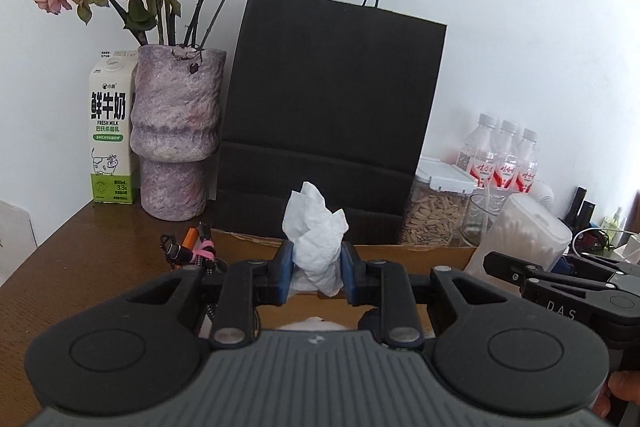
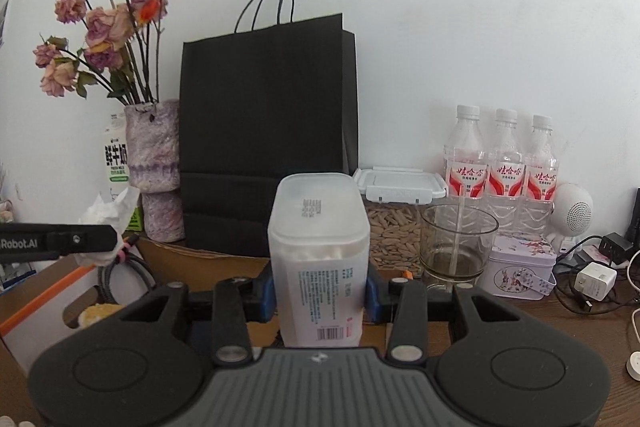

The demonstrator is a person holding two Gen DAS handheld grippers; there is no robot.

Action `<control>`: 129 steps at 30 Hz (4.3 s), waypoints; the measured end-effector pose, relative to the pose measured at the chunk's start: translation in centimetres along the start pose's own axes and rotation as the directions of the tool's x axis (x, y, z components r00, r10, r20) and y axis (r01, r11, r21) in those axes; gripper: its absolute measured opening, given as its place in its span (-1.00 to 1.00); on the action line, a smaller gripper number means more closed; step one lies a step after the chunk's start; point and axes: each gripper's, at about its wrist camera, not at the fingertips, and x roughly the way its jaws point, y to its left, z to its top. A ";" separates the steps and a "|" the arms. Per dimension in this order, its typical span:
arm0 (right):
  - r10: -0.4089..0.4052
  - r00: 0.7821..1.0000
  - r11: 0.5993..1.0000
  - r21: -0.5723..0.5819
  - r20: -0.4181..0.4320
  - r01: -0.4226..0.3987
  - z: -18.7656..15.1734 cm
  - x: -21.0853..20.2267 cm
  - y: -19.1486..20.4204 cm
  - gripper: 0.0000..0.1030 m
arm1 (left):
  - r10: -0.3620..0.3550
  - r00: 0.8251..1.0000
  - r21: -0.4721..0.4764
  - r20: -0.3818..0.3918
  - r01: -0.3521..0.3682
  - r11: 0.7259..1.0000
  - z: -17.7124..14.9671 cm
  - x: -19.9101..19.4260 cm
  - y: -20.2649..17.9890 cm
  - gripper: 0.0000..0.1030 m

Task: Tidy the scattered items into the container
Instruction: 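Carry the tissue and swab container over the box with both grippers, then lower into the box and open both grippers, releasing tissue and container, then withdraw both grippers from the box back over the table, then close the left gripper on the white bottle cap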

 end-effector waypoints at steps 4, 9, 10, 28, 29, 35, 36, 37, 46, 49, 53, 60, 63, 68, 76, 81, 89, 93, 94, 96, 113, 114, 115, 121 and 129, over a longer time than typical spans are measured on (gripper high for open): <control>0.002 0.999 1.000 -0.007 -0.036 -0.003 -0.2 1.6 -0.2 -0.23 | 0.027 0.997 -0.008 -0.068 -0.028 1.000 -0.3 2.2 0.8 -0.51; -0.014 0.999 0.999 -0.041 -0.050 0.012 -0.3 1.6 0.4 -0.21 | 0.079 0.993 -0.006 -0.090 -0.080 0.997 -0.7 2.8 1.1 0.23; -0.014 0.999 0.999 -0.035 -0.043 0.012 -0.2 1.4 0.3 0.02 | 0.085 0.994 -0.002 -0.069 -0.085 0.996 -0.7 2.5 1.0 0.49; 0.000 0.998 0.999 -0.041 -0.059 -0.003 -0.5 0.6 1.2 1.00 | 0.147 0.989 0.056 -0.029 -0.146 0.988 -1.1 1.6 -0.2 1.00; 0.001 0.998 0.999 -0.041 -0.062 -0.003 -0.5 0.6 1.2 1.00 | 0.148 0.989 0.056 -0.029 -0.146 0.988 -1.1 1.6 -0.3 1.00; 0.007 0.998 0.999 -0.051 -0.070 -0.010 -1.0 -0.2 1.6 1.00 | 0.142 0.989 0.061 -0.031 -0.140 0.988 -1.8 1.0 -0.6 1.00; 0.007 0.998 0.999 -0.049 -0.069 -0.010 -1.1 -0.4 1.7 1.00 | 0.142 0.990 0.059 -0.028 -0.140 0.988 -2.0 0.8 -0.7 1.00; 0.006 0.998 0.999 -0.048 -0.066 -0.009 -1.3 -0.7 1.7 1.00 | 0.145 0.989 0.049 -0.020 -0.144 0.988 -2.2 0.5 -0.7 1.00; 0.002 0.999 0.998 -0.057 -0.047 -0.004 -3.4 -4.8 2.6 1.00 | 0.125 0.991 0.048 0.057 -0.127 0.991 -4.7 -3.8 -1.1 1.00; 0.010 0.999 0.999 -0.051 -0.047 -0.012 -4.3 -6.4 2.8 1.00 | 0.118 0.992 0.037 0.051 -0.120 0.992 -5.4 -5.0 -1.0 1.00; 0.017 0.999 0.999 -0.039 -0.044 -0.019 -5.3 -8.4 3.0 1.00 | 0.101 0.993 0.033 0.055 -0.103 0.994 -6.5 -6.7 -1.0 1.00; 0.004 0.998 1.000 -0.013 -0.060 -0.005 -7.2 -11.5 2.9 1.00 | 0.109 0.993 0.049 0.049 -0.111 0.993 -8.0 -9.3 -1.1 1.00; 0.005 0.997 1.000 0.000 -0.079 -0.005 -8.1 -12.5 2.9 1.00 | 0.114 0.993 0.051 0.026 -0.116 0.992 -8.7 -10.2 -0.9 1.00; 0.004 0.995 1.000 0.006 -0.101 -0.003 -9.6 -14.2 3.0 1.00 | 0.125 0.992 0.052 0.000 -0.125 0.991 -10.0 -11.9 -0.4 1.00; -0.021 0.993 1.000 -0.003 -0.113 0.021 -11.4 -16.6 3.2 1.00 | 0.149 0.988 0.053 -0.030 -0.148 0.988 -11.4 -13.9 0.5 1.00; -0.033 0.992 0.999 0.009 -0.119 0.034 -11.8 -17.5 2.8 1.00 | 0.171 0.985 0.058 -0.038 -0.169 0.984 -12.1 -15.1 1.5 1.00; -0.031 0.990 0.999 0.014 -0.139 0.033 -12.5 -18.4 2.6 1.00 | 0.203 0.977 0.035 -0.072 -0.201 0.979 -13.2 -16.6 4.0 1.00; -0.036 0.988 0.999 0.007 -0.151 0.037 -12.6 -18.4 2.7 1.00 | 0.203 0.977 0.032 -0.063 -0.202 0.979 -13.3 -17.3 4.7 1.00; -0.036 0.987 0.999 0.004 -0.156 0.037 -12.7 -18.4 2.8 1.00 | 0.205 0.977 0.028 -0.064 -0.204 0.979 -13.3 -17.4 4.9 1.00; -0.039 0.986 0.999 -0.005 -0.165 0.039 -12.7 -18.3 2.9 1.00 | 0.204 0.977 0.025 -0.067 -0.203 0.979 -13.3 -17.5 5.0 1.00; -0.058 0.976 0.998 -0.023 -0.208 0.054 -12.9 -17.8 3.3 1.00 | 0.208 0.975 0.075 -0.082 -0.202 0.976 -13.5 -17.3 4.1 1.00; -0.057 0.976 0.998 -0.026 -0.211 0.052 -12.9 -17.8 3.3 1.00 | 0.208 0.974 0.075 -0.086 -0.202 0.977 -13.5 -17.2 4.1 1.00; -0.056 0.975 0.998 -0.029 -0.216 0.051 -12.9 -17.7 3.4 1.00 | 0.205 0.975 0.074 -0.090 -0.198 0.977 -13.5 -17.2 4.2 1.00; -0.064 0.965 0.998 -0.020 -0.256 0.061 -13.0 -17.0 3.1 1.00 | 0.203 0.965 0.080 -0.168 -0.192 0.978 -13.5 -15.8 4.4 0.92; -0.070 0.952 0.997 0.007 -0.298 0.075 -13.3 -16.3 2.6 1.00 | 0.156 0.960 0.032 -0.232 -0.153 0.988 -13.1 -13.2 5.2 0.30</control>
